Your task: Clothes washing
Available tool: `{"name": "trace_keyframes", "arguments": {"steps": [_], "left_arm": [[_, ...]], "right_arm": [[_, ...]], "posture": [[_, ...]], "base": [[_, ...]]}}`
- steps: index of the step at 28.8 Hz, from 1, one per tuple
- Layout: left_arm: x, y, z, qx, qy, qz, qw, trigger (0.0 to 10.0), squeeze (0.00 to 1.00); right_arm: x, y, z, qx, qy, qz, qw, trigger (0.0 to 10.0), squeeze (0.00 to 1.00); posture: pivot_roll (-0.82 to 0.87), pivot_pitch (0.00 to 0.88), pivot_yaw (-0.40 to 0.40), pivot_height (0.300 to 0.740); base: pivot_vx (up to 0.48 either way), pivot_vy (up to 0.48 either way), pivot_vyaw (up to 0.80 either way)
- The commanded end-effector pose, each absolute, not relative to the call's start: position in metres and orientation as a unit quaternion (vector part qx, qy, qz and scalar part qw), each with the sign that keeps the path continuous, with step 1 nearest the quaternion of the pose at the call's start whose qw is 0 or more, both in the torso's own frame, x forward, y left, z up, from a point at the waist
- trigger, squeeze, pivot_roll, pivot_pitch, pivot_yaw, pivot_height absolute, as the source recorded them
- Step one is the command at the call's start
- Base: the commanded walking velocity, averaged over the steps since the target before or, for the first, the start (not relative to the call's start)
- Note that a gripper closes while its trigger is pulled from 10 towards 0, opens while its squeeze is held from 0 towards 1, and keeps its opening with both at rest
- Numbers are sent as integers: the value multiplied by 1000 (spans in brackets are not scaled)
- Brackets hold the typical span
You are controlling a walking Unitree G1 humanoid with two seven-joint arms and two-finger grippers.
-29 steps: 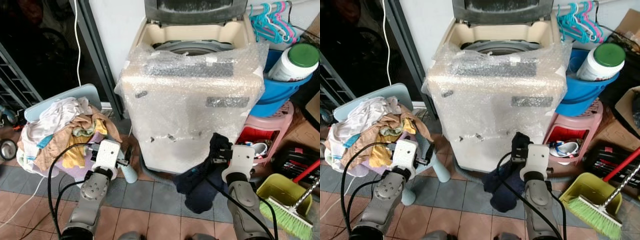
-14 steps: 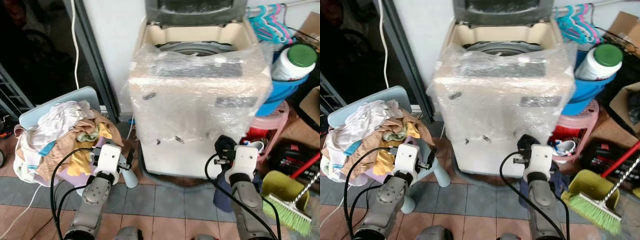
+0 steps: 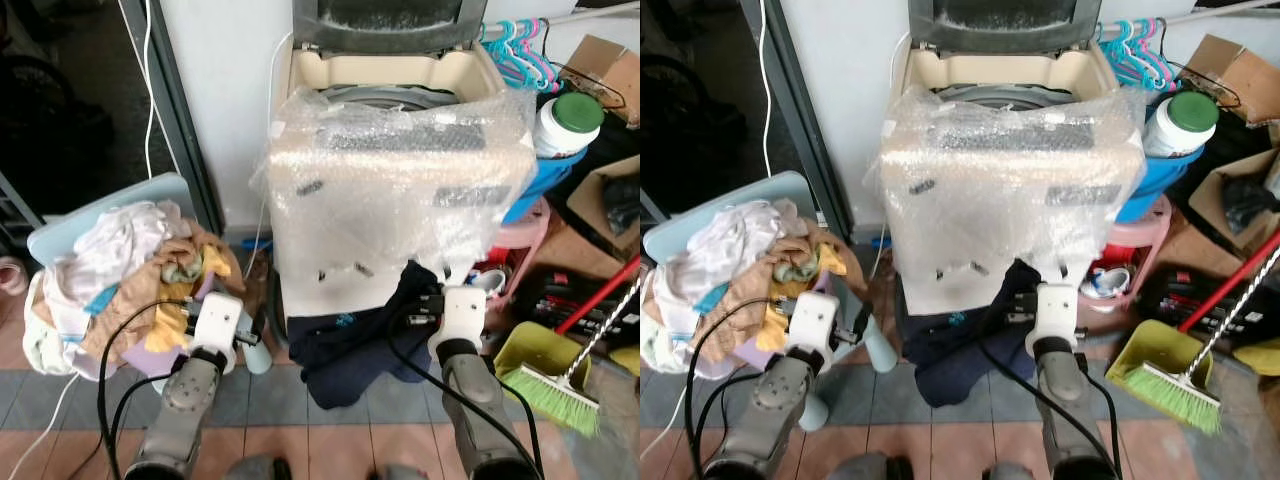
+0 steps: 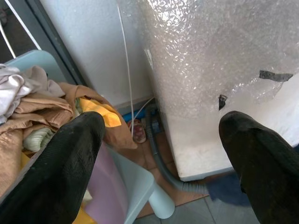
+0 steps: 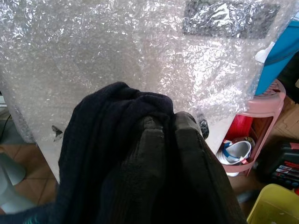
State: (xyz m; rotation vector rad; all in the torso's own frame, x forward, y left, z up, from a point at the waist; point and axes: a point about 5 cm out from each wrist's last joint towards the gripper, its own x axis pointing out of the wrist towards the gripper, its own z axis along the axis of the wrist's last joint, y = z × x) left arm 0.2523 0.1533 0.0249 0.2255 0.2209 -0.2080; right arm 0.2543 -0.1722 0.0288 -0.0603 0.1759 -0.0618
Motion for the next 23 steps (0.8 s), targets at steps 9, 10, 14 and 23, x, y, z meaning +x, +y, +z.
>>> {"name": "trace_keyframes", "arguments": {"steps": [9,10,14,23], "left_arm": [[258,154,26,118,105,-101,982,10000,0],[258,154,25,117,106,-98,982,10000,0],[258,159,23,105,115,-85,984,10000,0],[258,160,21,107,120,-84,983,10000,0]], "right_arm": [[262,-176,35,-36,65,-31,997,10000,0],[262,-176,35,-36,65,-30,997,10000,0],[262,-174,35,-35,66,-28,997,10000,0],[261,-173,33,-34,66,-29,997,10000,0]], "posture": [[-82,0,43,740],[-82,0,43,740],[-84,0,48,740],[-89,0,53,740]], "base": [[0,0,0],[0,-240,0],[0,-285,0],[0,-304,0]]}}
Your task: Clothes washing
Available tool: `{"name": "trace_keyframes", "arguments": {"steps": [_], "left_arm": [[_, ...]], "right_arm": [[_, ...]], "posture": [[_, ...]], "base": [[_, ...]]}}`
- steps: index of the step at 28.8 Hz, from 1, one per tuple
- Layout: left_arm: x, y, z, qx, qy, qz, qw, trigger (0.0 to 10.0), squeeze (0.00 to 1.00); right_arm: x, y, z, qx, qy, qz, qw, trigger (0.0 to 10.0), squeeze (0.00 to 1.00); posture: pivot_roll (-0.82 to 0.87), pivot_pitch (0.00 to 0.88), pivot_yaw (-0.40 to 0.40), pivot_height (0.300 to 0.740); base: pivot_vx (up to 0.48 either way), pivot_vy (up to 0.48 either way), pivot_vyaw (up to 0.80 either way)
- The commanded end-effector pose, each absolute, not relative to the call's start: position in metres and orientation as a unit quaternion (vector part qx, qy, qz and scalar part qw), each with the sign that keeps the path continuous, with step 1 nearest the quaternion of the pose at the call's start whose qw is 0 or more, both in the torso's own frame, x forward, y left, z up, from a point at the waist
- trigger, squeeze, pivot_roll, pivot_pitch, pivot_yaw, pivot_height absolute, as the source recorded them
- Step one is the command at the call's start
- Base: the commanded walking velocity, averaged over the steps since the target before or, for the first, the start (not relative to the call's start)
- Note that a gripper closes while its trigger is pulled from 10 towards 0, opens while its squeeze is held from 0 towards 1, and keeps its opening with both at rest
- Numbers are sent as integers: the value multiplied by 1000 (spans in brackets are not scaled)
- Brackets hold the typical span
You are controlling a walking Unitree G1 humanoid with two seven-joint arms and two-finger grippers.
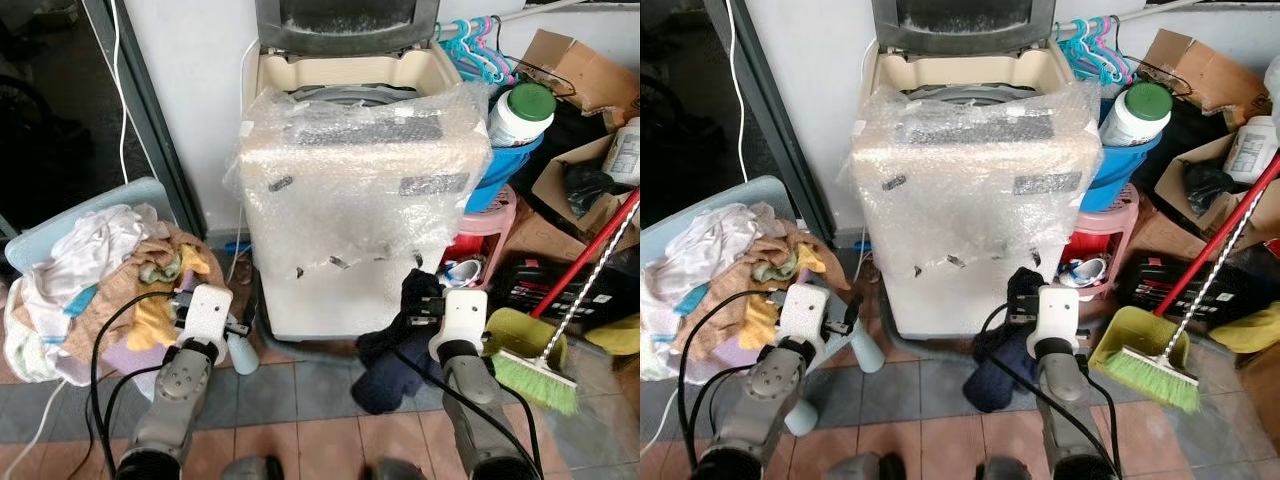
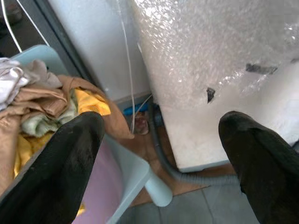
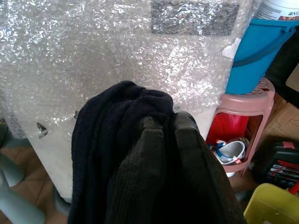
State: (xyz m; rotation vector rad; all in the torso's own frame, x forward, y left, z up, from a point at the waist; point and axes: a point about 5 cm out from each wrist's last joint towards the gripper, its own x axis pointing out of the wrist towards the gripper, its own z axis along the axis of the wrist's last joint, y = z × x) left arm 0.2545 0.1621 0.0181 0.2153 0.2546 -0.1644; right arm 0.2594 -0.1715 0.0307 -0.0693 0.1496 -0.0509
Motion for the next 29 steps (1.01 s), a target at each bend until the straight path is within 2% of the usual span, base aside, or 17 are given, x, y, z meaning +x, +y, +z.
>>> {"name": "trace_keyframes", "arguments": {"steps": [1,18,29], "left_arm": [[258,160,21,107,120,-84,983,10000,0],[258,163,21,72,122,-69,987,10000,0],[257,164,21,69,123,-71,987,10000,0]], "right_arm": [[260,-173,33,-34,66,-29,997,10000,0],[260,-173,32,-35,67,-24,997,10000,0],[260,-172,32,-35,65,-21,997,10000,0]], "posture": [[-89,0,53,740],[-89,0,52,740],[-90,0,56,740]], "base": [[0,-307,0],[0,-37,0],[339,0,0]]}}
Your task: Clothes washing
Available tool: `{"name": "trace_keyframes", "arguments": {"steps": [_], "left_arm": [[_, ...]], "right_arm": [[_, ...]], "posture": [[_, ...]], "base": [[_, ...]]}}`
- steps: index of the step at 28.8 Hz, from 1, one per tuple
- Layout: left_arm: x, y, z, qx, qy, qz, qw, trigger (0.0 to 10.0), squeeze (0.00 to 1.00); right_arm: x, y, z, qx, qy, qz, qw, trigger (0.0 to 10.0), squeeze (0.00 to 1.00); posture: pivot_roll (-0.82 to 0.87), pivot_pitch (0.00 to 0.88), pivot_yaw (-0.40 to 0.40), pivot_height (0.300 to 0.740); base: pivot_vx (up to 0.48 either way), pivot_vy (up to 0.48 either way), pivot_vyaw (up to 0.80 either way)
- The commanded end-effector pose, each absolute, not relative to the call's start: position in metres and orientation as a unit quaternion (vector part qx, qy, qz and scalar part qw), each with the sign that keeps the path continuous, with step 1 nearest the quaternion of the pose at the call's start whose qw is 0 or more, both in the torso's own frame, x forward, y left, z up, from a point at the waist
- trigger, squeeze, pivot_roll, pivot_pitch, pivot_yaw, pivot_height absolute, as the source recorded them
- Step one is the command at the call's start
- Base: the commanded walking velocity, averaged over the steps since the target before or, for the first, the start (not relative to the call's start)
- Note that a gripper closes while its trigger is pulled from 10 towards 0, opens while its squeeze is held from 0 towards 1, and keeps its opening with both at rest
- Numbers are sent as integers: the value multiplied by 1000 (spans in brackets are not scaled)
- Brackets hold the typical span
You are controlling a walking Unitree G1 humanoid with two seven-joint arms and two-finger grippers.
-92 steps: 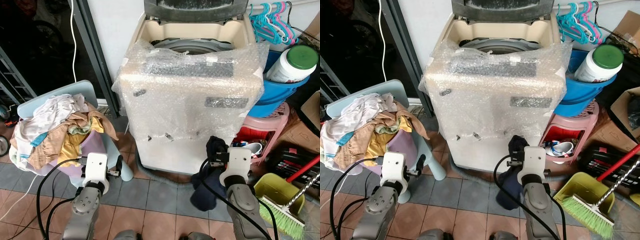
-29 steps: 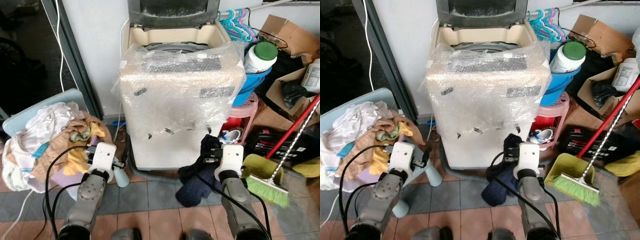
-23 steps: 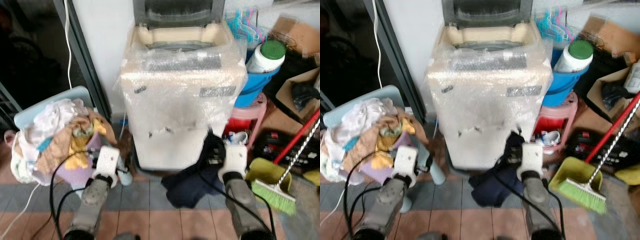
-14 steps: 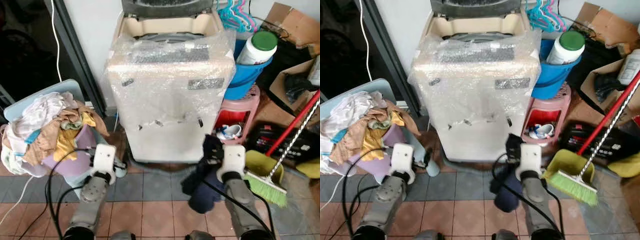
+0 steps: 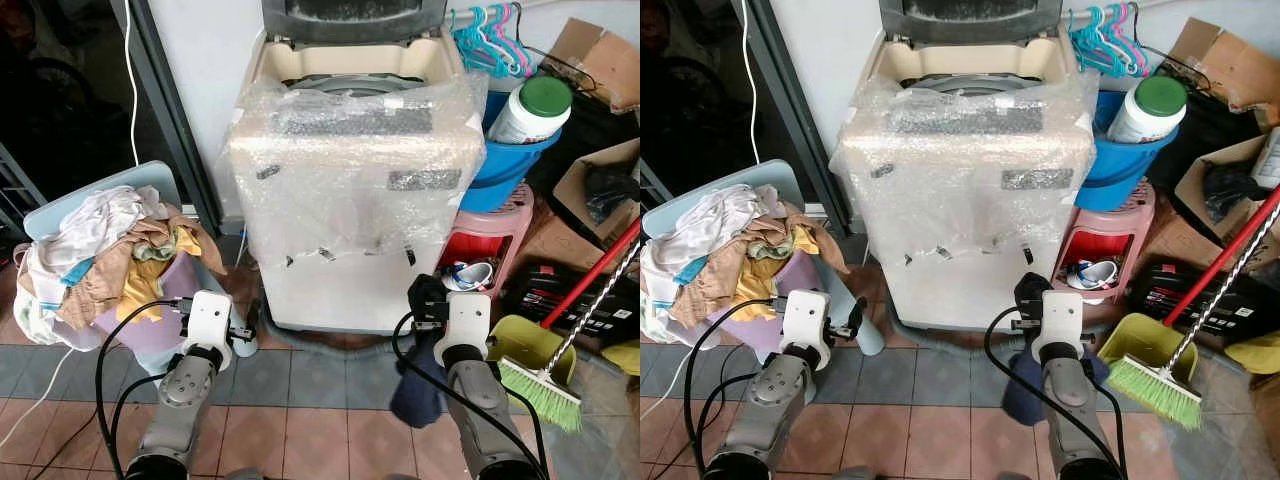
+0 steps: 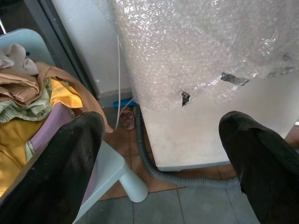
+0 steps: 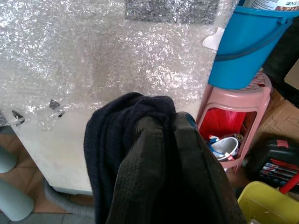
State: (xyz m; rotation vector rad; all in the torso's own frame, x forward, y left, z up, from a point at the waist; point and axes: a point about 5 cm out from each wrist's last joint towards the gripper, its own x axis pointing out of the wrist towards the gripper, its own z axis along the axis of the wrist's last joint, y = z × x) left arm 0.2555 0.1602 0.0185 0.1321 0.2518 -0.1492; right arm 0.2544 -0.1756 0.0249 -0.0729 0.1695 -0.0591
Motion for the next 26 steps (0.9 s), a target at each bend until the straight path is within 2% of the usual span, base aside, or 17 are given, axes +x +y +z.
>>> {"name": "trace_keyframes", "arguments": {"steps": [1,9,18,26], "left_arm": [[257,164,20,68,124,-71,987,10000,0],[257,165,19,69,128,-69,987,10000,0],[254,171,21,87,129,-49,987,10000,0],[238,180,14,95,135,-38,986,10000,0]], "right_arm": [[260,-171,32,-36,64,-17,997,10000,0],[259,-167,32,-39,65,1,997,10000,0],[259,-167,32,-38,61,2,997,10000,0],[252,-181,37,-38,40,-25,998,10000,0]], "posture": [[-90,0,56,740],[-88,0,56,740],[-87,0,61,740],[-87,0,66,740]], "base": [[356,0,0],[307,0,0],[0,0,0],[0,0,0]]}}
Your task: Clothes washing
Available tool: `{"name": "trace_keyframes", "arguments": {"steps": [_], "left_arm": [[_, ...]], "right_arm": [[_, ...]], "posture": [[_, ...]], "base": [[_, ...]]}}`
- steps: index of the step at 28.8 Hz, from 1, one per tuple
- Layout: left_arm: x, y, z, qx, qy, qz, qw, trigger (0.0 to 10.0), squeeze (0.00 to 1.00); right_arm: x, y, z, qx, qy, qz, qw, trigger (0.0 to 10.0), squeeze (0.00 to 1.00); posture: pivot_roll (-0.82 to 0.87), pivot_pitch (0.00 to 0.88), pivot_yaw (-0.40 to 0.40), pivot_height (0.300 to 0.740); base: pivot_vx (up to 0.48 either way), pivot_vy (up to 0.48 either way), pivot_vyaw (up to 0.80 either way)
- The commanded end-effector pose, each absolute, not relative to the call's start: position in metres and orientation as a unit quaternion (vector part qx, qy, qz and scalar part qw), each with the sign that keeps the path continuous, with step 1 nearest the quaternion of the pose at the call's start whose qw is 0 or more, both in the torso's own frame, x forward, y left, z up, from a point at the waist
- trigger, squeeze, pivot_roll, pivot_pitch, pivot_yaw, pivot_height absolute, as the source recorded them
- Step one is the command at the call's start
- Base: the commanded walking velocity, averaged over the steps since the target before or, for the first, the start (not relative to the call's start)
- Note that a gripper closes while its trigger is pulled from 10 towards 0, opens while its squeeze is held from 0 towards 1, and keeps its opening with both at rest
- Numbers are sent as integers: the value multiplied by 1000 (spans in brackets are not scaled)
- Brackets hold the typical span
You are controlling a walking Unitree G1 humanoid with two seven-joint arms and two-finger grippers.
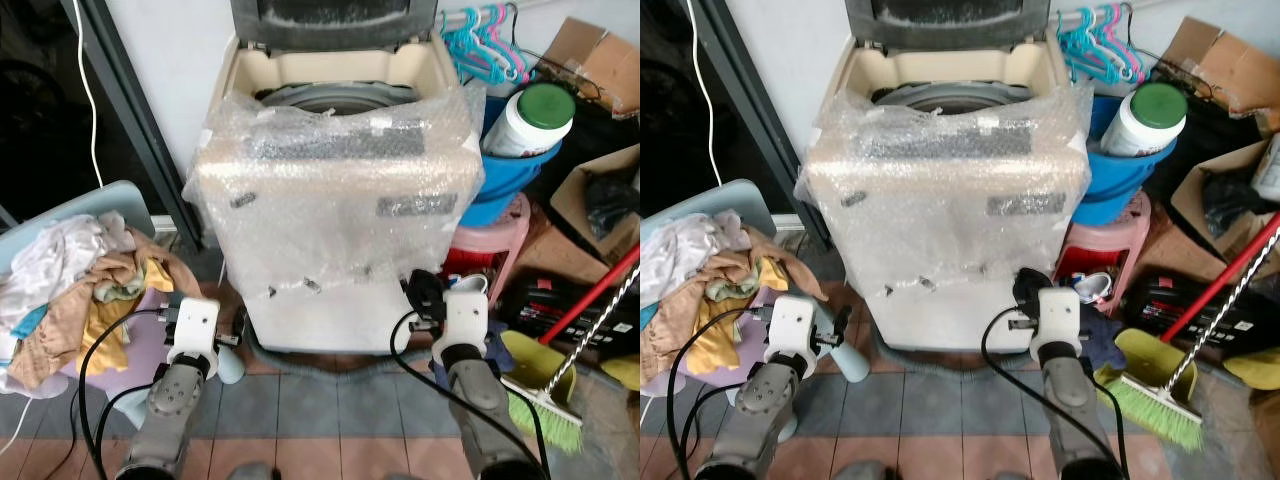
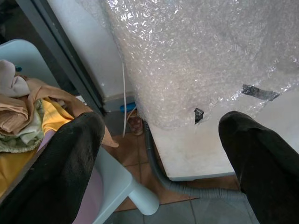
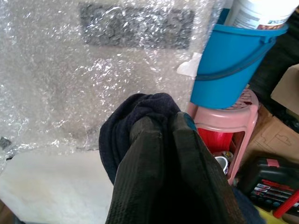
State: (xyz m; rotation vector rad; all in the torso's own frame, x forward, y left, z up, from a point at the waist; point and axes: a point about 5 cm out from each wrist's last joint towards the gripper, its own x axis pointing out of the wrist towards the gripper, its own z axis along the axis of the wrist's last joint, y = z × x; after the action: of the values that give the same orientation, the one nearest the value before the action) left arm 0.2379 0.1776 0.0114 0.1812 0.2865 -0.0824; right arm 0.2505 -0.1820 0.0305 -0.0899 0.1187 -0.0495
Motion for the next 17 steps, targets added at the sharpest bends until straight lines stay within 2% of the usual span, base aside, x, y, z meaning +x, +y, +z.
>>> {"name": "trace_keyframes", "arguments": {"steps": [1,17], "left_arm": [[238,180,14,95,136,-38,985,10000,0],[244,176,14,92,135,-43,986,10000,0]], "right_arm": [[252,-181,37,-38,41,-24,998,10000,0],[258,-182,37,-45,41,-21,998,10000,0]], "posture": [[-88,0,64,740],[-90,0,59,740]], "base": [[0,0,0],[0,0,0]]}}
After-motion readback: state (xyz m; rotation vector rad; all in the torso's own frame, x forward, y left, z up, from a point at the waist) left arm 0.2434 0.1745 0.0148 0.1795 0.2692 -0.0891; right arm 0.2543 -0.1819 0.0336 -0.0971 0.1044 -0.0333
